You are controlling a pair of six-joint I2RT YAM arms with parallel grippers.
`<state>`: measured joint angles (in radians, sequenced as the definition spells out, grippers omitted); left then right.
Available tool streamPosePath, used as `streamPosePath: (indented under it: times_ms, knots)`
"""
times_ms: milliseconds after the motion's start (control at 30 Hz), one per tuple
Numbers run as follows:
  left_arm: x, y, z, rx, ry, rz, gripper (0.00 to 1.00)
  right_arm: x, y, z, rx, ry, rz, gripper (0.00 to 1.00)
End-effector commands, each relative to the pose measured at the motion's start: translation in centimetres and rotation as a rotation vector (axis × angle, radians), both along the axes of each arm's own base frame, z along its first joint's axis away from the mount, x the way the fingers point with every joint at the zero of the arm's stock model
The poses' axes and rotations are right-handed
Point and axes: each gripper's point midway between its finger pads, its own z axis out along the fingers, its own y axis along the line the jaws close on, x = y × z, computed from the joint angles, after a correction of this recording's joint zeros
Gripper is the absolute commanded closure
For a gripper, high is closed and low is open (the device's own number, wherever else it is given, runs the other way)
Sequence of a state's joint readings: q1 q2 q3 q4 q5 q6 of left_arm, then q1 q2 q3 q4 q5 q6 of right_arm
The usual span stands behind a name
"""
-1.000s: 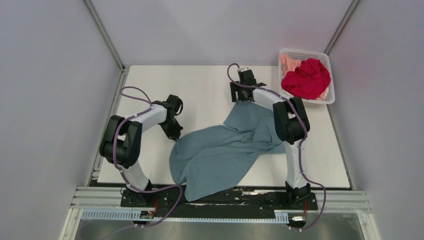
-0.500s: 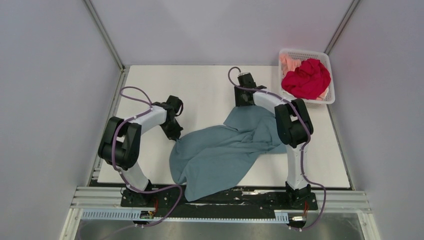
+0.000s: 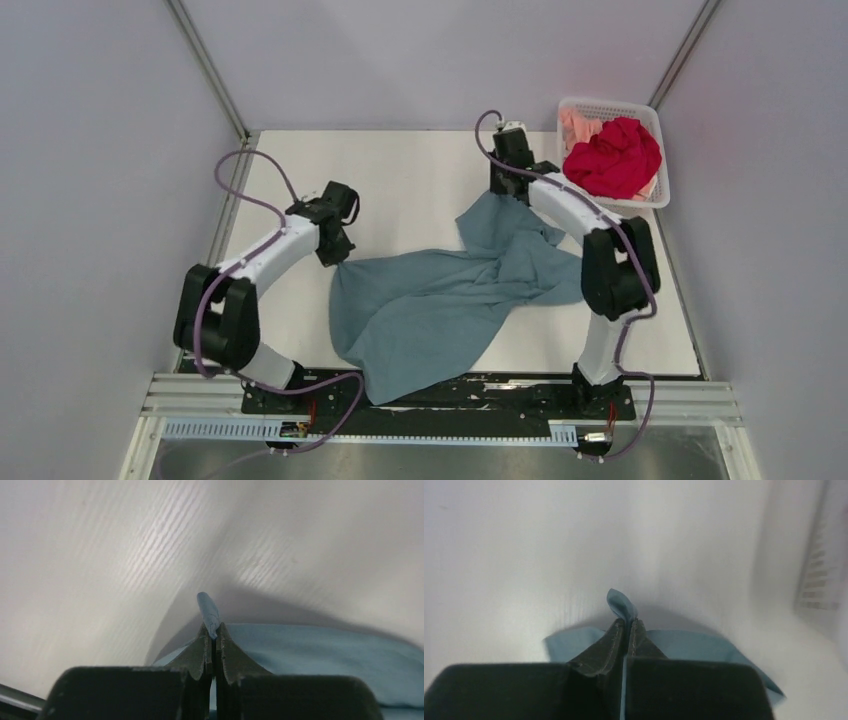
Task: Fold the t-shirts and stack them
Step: Flatten out the tshirt
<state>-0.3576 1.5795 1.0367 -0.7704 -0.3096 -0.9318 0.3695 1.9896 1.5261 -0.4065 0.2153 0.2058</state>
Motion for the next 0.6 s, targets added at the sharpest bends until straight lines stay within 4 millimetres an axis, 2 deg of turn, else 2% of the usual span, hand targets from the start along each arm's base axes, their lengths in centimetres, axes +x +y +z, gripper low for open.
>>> streamPosePath:
  times_ms: [0,33,67,100,133,167,200,300,367,400,433,467,500,533,567]
  knots:
    - [3.2,2.0,12.6,0.032,-0.421,0.006,1.00,-1.1,-2.7,20.7,0.095,-0.496,-0.060,1.00]
    - [3.5,1.9,14.3,0.018,-0.487,-0.017,1.00,-2.3,-3.4,23.1,0.106,-0.553,-0.066,1.00]
    - [3.0,2.0,17.1,-0.012,-0.580,-0.024,1.00,-3.7,-3.9,25.4,0.122,-0.604,-0.066,1.00]
    - [2.9,1.9,18.9,-0.024,-0.640,-0.050,1.00,-5.1,-4.4,27.7,0.138,-0.659,-0.063,1.00]
    - [2.2,2.0,22.1,-0.060,-0.747,-0.059,1.00,-6.6,-4.8,29.8,0.158,-0.711,-0.057,1.00]
    - [1.6,1.9,23.6,-0.070,-0.794,-0.092,1.00,-8.1,-5.2,31.8,0.178,-0.761,-0.045,1.00]
    - [0.4,2.1,26.8,-0.104,-0.902,-0.100,1.00,-9.7,-5.3,33.7,0.205,-0.808,-0.021,1.00]
    - [-2.7,2.4,33.1,-0.150,-1.101,-0.171,1.00,-14.8,-6.4,40.2,0.281,-0.968,0.017,1.00]
    - [-5.6,2.9,37.4,-0.175,-1.226,-0.221,1.00,-17.9,-6.8,43.8,0.323,-1.050,0.057,1.00]
    - [-6.5,2.5,38.4,-0.193,-1.250,-0.260,1.00,-19.6,-6.9,45.7,0.342,-1.089,0.084,1.00]
    - [-7.8,2.7,40.6,-0.196,-1.307,-0.285,1.00,-21.0,-7.0,47.2,0.357,-1.116,0.108,1.00]
    - [-8.7,2.3,41.5,-0.205,-1.328,-0.337,1.00,-22.6,-7.1,48.8,0.375,-1.151,0.136,1.00]
    - [-10.0,2.4,43.4,-0.217,-1.379,-0.358,1.00,-24.2,-7.2,50.4,0.389,-1.186,0.161,1.00]
    - [-10.7,2.0,44.1,-0.223,-1.395,-0.402,1.00,-25.6,-7.4,51.8,0.401,-1.219,0.182,1.00]
    - [-11.9,2.2,45.8,-0.231,-1.439,-0.419,1.00,-27.0,-7.7,53.2,0.412,-1.249,0.195,1.00]
